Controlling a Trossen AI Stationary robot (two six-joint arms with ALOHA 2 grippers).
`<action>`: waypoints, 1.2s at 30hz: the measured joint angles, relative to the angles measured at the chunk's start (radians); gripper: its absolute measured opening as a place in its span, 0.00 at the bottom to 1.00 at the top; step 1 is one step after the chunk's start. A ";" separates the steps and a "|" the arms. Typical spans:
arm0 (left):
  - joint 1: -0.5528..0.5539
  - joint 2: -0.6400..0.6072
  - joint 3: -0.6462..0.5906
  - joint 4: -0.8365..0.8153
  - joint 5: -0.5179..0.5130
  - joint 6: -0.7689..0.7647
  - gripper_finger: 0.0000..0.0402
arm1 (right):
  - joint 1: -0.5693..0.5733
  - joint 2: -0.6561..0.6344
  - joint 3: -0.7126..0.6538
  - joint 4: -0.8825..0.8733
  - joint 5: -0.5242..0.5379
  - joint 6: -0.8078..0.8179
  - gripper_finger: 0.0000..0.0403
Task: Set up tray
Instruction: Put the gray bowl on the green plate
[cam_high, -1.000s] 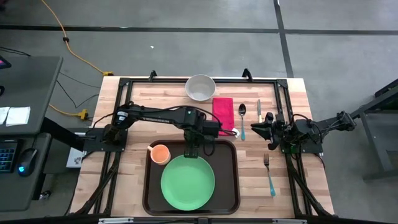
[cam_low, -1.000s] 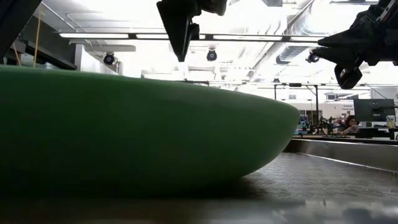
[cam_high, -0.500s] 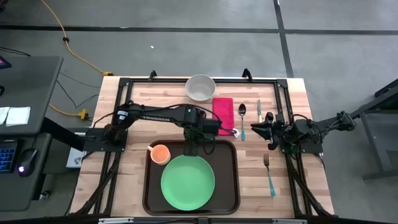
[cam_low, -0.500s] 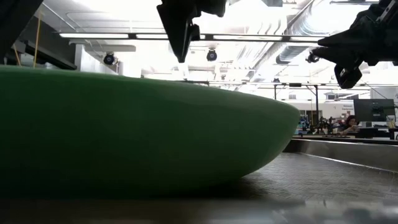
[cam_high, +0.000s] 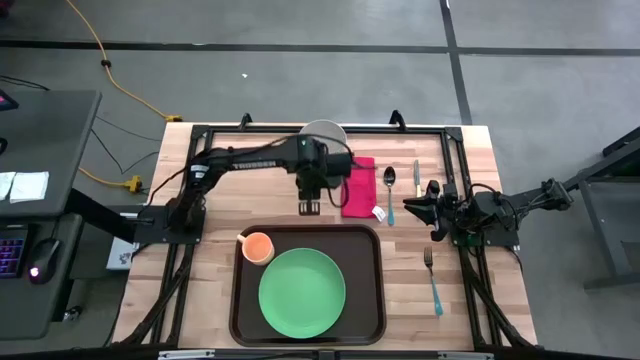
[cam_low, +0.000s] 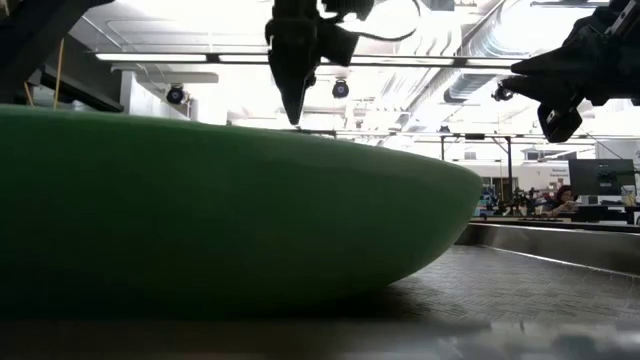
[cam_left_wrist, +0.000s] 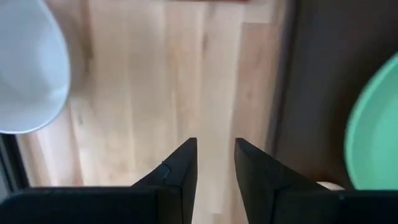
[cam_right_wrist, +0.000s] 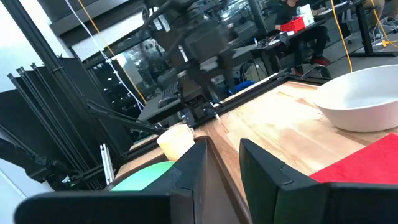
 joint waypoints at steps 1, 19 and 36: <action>0.014 0.000 0.000 0.000 -0.001 0.010 0.33 | 0.000 0.000 0.000 0.000 0.000 0.000 0.18; 0.220 0.000 0.000 0.063 -0.001 0.079 0.33 | 0.000 0.000 0.000 0.000 0.012 0.000 0.18; 0.432 0.000 0.000 0.166 0.021 0.052 0.33 | 0.000 0.000 0.000 0.000 0.012 0.002 0.18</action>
